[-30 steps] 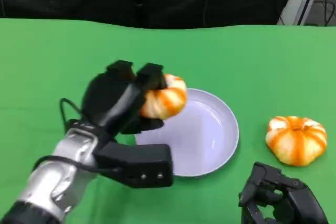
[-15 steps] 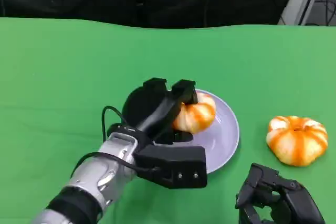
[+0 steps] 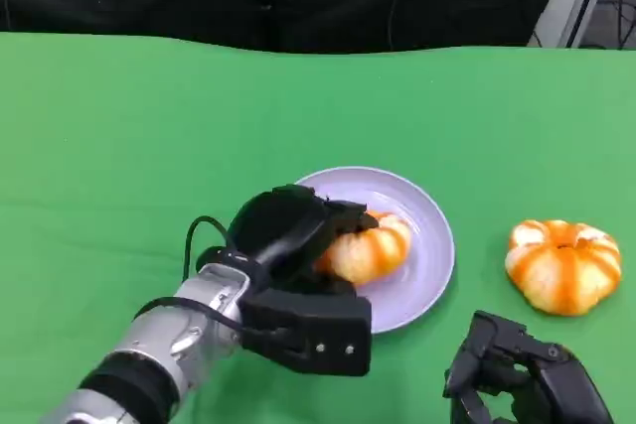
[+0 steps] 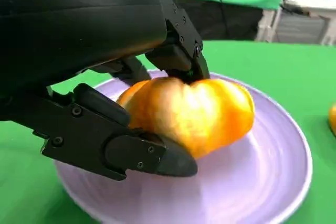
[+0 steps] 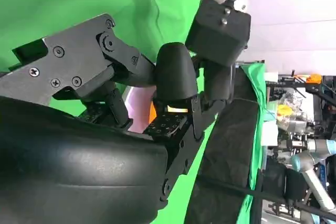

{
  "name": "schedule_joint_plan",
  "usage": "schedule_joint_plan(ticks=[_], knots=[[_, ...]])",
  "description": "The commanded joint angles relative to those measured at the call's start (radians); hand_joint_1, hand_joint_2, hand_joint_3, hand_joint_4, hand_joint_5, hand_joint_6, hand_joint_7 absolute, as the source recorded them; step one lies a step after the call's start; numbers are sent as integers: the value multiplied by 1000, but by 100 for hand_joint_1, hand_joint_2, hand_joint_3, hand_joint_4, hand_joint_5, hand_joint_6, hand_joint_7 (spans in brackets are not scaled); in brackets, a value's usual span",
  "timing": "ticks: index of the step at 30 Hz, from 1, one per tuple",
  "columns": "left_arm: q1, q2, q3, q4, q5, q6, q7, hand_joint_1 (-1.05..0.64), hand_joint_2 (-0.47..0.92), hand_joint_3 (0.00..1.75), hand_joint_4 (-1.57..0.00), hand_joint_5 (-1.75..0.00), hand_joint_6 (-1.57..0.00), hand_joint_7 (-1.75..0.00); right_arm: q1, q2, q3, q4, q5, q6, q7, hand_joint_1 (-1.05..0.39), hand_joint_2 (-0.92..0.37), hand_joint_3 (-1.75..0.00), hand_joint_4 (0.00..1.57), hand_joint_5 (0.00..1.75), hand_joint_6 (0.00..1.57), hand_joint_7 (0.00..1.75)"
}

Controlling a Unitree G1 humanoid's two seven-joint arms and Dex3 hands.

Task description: Grasp the bread from the table and place it into the plate.

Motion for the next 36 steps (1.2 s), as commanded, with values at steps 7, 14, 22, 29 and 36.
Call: schedule_joint_plan(ticks=[7,14,22,29,36], knots=[[5,69,-37,-72,39,44,-38,-104,92,81,0,0,-5,0,-14,-11,-11,32,15,-22,10,-15,-65,-105,77,175,72,153],[26,98,-29,-145,27,55,-51,-105,92,83,0,0,-3,0,-19,-7,-12,42,13,-25,13,-16,-65,-107,77,175,71,153],[145,147,82,-344,-111,19,-102,-82,92,58,0,0,-20,-4,-19,-8,-12,43,18,-26,18,-16,-64,-108,77,175,71,153],[348,88,307,-511,-622,-42,-314,0,80,73,-97,-60,-110,-18,-18,-11,-16,38,19,-18,18,-15,-64,-108,76,175,71,153],[548,114,456,-754,-1054,129,-616,-11,40,147,-90,-173,-86,-157,-22,-17,-22,40,32,-16,32,-14,-64,-107,77,175,71,153]])
